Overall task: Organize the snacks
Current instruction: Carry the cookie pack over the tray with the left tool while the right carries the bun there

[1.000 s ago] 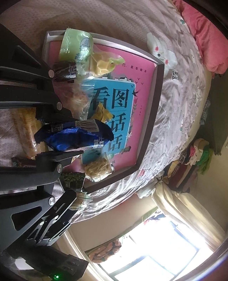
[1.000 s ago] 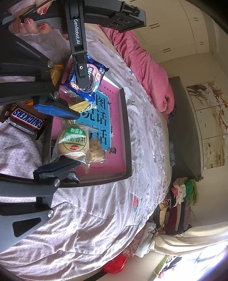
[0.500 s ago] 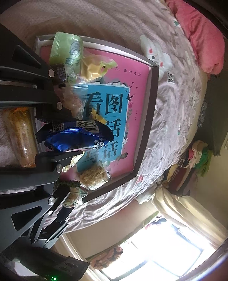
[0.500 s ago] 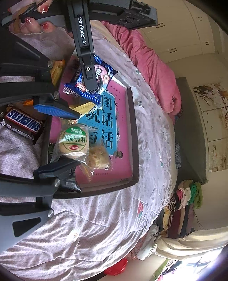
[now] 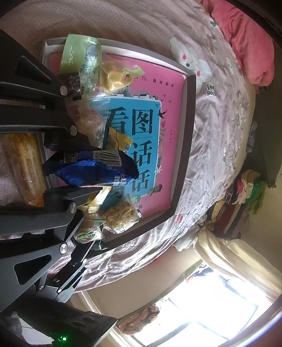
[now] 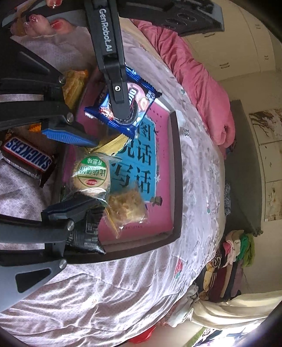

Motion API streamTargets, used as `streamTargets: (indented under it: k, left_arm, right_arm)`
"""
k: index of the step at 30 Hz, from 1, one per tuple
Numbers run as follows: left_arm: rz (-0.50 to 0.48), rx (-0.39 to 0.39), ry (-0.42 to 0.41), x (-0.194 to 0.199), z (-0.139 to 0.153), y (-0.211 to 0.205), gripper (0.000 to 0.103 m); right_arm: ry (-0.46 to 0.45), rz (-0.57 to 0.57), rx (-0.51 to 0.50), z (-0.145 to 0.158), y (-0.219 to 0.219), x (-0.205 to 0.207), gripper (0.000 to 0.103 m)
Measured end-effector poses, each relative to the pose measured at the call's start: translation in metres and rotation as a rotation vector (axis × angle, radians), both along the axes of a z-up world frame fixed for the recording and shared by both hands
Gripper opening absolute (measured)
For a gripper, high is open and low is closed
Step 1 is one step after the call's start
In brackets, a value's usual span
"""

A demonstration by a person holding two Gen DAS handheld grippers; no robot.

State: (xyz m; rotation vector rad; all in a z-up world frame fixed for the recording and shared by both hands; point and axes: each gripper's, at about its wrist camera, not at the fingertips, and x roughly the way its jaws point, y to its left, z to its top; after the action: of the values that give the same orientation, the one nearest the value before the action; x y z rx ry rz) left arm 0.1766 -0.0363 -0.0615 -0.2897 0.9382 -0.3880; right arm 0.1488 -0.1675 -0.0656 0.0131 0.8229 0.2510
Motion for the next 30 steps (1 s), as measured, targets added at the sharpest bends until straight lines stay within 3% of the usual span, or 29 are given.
streamTargets:
  k: [30]
  left_arm:
    - [-0.031,0.032,0.016,-0.003,-0.008,-0.012,0.025]
  right_arm:
    - [-0.001,-0.001,0.013,-0.004,-0.002,-0.003,0.047]
